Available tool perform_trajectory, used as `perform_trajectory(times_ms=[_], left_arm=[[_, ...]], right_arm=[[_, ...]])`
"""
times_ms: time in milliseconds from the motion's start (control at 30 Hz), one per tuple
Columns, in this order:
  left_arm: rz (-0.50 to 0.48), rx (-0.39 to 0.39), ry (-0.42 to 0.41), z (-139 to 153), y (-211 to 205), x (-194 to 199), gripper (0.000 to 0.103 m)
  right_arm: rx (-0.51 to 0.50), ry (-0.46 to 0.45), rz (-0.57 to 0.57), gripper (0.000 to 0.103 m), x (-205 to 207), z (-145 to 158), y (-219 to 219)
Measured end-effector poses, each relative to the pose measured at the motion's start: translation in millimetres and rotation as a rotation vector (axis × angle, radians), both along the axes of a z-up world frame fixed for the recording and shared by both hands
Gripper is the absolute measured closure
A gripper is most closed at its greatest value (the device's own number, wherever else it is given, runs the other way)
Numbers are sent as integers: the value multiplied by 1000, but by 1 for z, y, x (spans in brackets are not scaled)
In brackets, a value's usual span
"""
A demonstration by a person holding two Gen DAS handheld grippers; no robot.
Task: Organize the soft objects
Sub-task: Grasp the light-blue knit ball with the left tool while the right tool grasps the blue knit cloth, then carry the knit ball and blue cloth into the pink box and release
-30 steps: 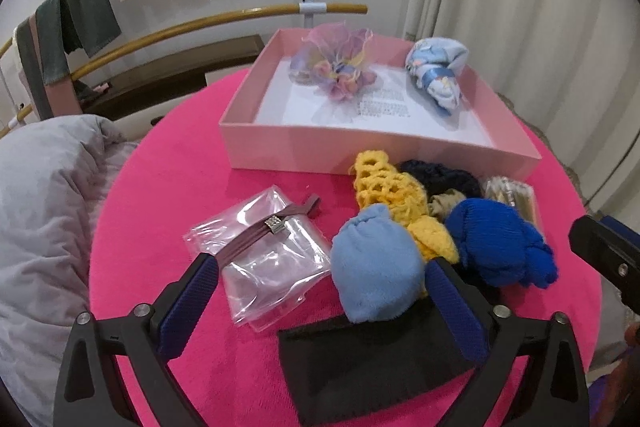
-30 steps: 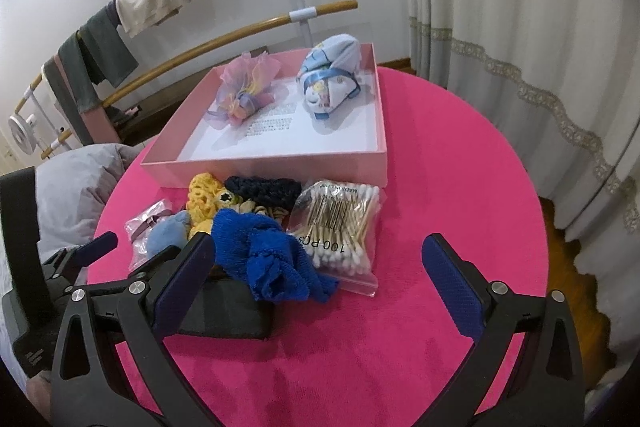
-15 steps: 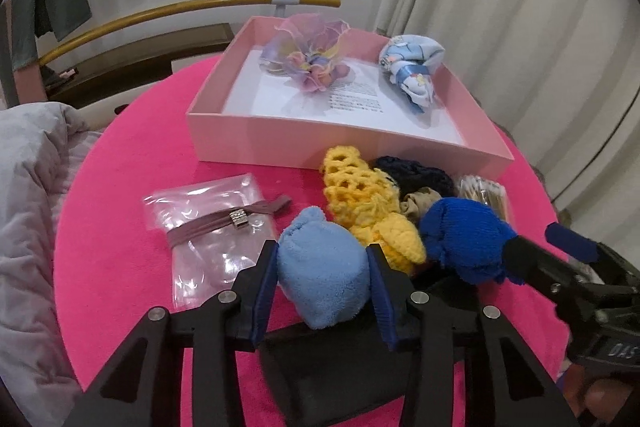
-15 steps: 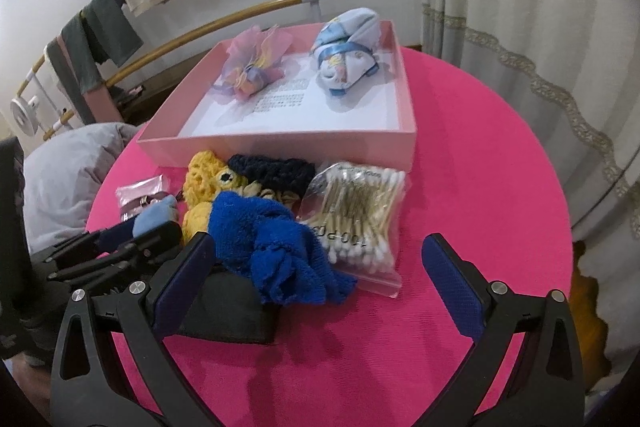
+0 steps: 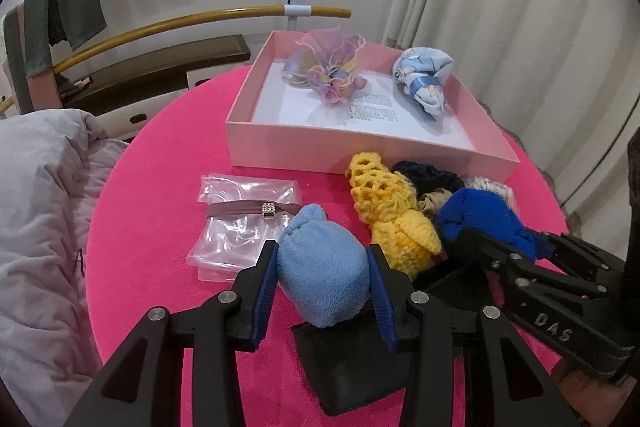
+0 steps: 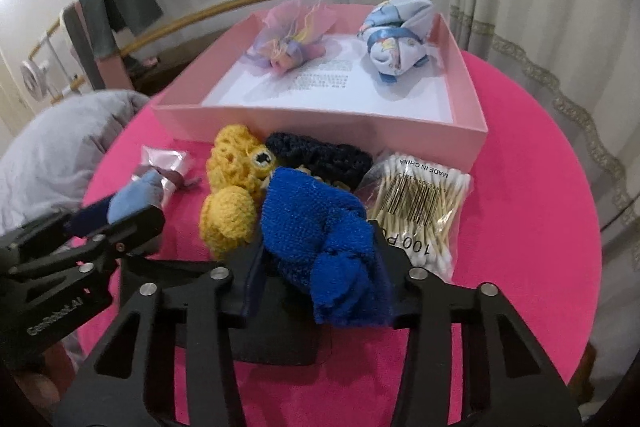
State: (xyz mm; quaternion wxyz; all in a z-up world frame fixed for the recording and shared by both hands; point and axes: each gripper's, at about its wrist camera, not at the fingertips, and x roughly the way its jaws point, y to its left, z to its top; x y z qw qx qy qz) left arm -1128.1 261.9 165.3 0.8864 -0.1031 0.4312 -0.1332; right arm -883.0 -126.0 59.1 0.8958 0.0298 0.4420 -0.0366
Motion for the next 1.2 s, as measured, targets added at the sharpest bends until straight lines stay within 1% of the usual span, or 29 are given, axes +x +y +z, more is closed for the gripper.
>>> perform_trajectory(times_ms=[100,233,300,333,433,500,600,633,700,733,867,933,967,1000,1067,1100,1167,1200], left_arm=[[8,-5,-5,4,4,-2,63],[15,-18,-21,22,12,-19,63],[17,-17,-28,26,8,-19,63],[16,-18,-35,34,9,-26,63],[15,-17,-52,43,4,-32,63],[14,-14,-64,57,1,-43,63],[25,-3,-72,60,-12,-42,63],[28,-2,-73,67,-11,-48,63],[31,4,-75,65,-10,-47,63],[31,7,-77,69,-9,-50,63],[34,19,-86,73,-7,-45,63],[39,25,-96,83,-6,-48,63],[41,30,-100,79,-13,-38,63],[42,33,-109,87,-11,-40,63],[46,36,-119,89,-10,-32,63],[50,33,-126,97,-7,-32,63],[59,41,-141,98,-8,-18,63],[63,41,-148,105,-6,-15,63]], right_arm=[[16,-24,-17,62,-7,8,-4],[39,-54,-25,62,-16,22,-8],[46,-66,-25,62,-18,26,-8],[46,-71,-23,62,-19,28,-8],[54,-86,-14,62,-23,35,-5],[56,-94,-6,62,-25,39,-2],[61,-105,7,62,-28,44,2],[63,-109,10,62,-28,46,3],[62,-114,13,62,-30,49,5],[62,-116,13,62,-30,50,5],[64,-125,10,62,-33,55,3],[66,-130,9,62,-33,59,2],[66,-132,9,62,-33,61,2],[63,-136,9,62,-32,64,1],[58,-146,14,62,-28,70,0],[53,-154,17,62,-25,75,-1],[45,-170,23,62,-19,85,-3],[43,-176,25,62,-13,90,-4]])
